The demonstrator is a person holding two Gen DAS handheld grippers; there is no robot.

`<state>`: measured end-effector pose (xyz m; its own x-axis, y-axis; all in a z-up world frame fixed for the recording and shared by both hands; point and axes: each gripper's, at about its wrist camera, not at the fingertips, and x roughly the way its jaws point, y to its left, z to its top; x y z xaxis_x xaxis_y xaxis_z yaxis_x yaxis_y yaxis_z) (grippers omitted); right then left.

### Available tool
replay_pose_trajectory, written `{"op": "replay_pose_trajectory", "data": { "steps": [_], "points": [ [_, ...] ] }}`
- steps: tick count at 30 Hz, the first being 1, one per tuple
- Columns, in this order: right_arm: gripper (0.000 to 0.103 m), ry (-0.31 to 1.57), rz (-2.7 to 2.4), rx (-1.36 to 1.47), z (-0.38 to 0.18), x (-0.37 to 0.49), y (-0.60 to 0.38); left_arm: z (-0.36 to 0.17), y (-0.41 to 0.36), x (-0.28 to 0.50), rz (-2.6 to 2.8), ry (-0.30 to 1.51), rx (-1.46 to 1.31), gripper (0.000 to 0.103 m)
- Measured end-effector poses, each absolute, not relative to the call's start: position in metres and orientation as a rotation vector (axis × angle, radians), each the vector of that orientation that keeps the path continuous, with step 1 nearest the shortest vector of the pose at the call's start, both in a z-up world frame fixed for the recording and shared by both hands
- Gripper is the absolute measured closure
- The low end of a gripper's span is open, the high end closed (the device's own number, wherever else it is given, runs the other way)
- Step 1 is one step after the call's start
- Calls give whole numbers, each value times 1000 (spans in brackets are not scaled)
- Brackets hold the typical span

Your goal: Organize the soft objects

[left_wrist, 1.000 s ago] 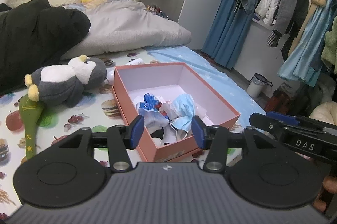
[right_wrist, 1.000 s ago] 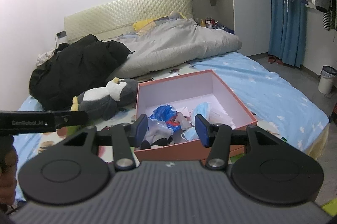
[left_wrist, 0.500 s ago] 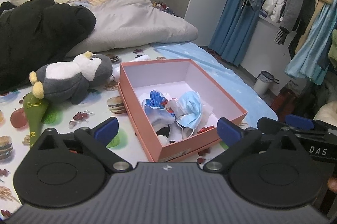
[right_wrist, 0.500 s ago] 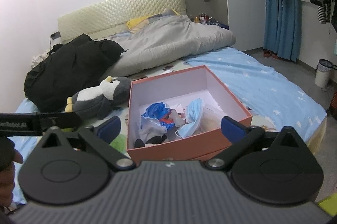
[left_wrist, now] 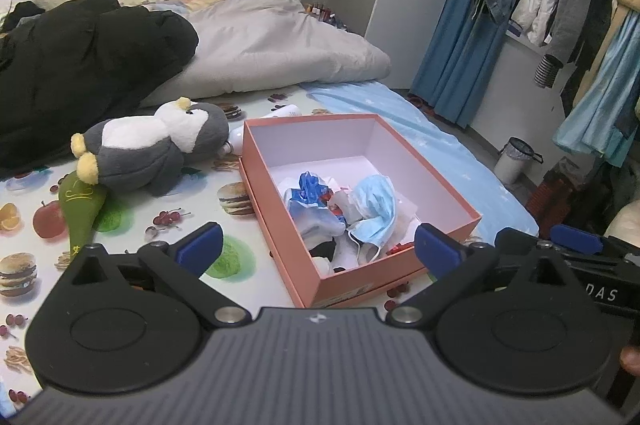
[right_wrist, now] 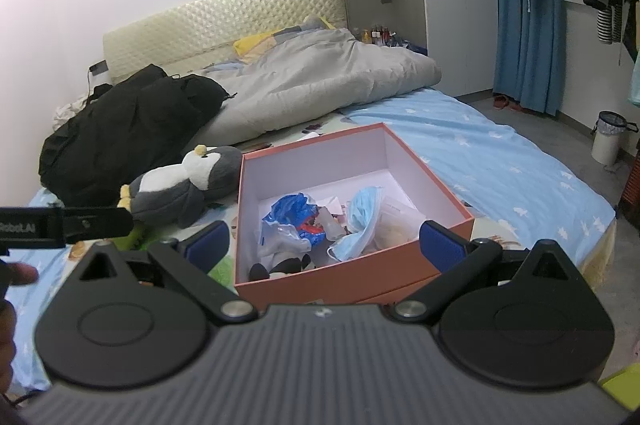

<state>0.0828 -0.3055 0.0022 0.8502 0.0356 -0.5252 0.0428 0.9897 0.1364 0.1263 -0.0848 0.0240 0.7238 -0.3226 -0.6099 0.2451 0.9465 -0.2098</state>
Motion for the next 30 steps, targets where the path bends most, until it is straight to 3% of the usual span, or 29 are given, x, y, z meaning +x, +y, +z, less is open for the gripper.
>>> {"op": "replay_pose_trajectory", "data": {
  "steps": [30],
  "points": [
    [0, 562, -1, 138, 1, 85, -304, 32, -87, 118, -317, 666, -98, 0]
  ]
}}
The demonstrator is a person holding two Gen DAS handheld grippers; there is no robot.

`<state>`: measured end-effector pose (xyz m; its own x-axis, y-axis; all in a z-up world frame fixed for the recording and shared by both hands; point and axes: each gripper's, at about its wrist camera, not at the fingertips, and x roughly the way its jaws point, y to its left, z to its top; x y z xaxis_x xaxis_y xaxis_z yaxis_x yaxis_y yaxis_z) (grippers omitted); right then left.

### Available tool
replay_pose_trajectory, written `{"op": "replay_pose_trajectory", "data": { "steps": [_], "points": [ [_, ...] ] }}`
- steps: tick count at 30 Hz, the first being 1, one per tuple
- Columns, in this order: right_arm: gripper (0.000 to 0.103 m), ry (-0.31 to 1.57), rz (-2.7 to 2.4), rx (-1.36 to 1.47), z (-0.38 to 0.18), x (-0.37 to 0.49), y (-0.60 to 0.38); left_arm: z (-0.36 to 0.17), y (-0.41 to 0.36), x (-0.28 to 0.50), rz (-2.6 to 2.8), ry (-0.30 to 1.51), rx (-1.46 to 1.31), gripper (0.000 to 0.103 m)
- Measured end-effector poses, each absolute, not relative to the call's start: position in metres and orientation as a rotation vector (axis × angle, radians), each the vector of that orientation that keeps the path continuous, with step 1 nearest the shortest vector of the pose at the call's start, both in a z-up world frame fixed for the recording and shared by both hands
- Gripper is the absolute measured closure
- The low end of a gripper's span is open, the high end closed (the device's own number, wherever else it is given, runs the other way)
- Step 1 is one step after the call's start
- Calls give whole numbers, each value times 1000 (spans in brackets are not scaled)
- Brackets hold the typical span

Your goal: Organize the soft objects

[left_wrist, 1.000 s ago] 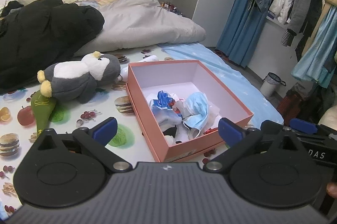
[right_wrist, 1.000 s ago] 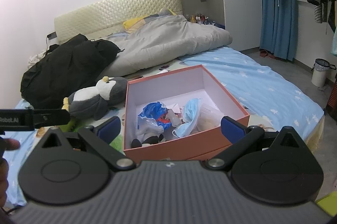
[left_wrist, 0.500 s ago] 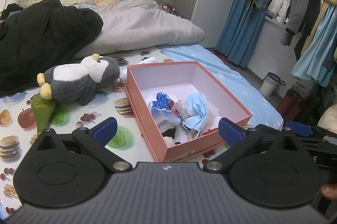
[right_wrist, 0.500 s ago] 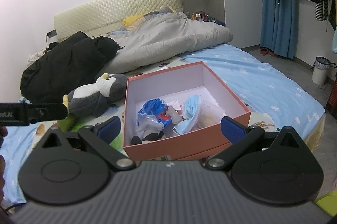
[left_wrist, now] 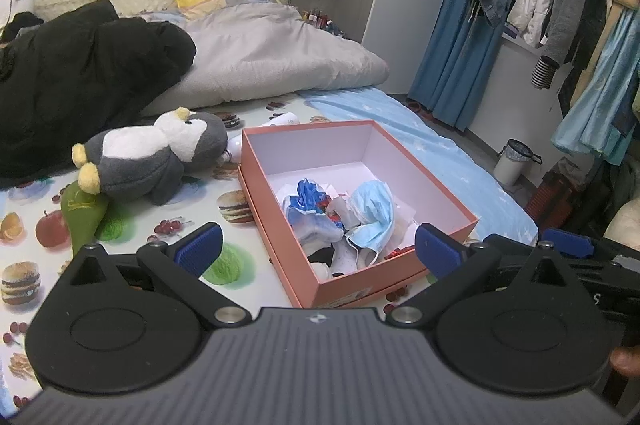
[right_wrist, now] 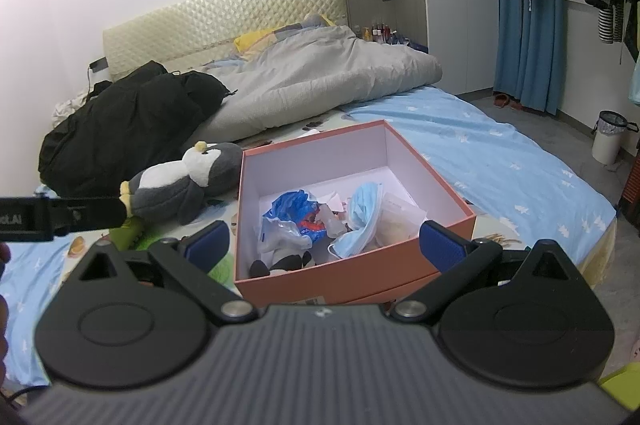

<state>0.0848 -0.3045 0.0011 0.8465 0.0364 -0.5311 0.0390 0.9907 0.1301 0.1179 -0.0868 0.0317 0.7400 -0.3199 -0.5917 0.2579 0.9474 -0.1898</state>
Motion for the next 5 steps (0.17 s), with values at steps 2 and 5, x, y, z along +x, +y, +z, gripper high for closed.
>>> {"op": "replay_pose_trajectory", "data": {
  "steps": [2, 5],
  "points": [
    [0, 563, -2, 139, 1, 85, -305, 33, -87, 117, -319, 664, -100, 0],
    [0, 562, -3, 140, 2, 85, -306, 33, -86, 117, -321, 666, -106, 0]
  ]
}}
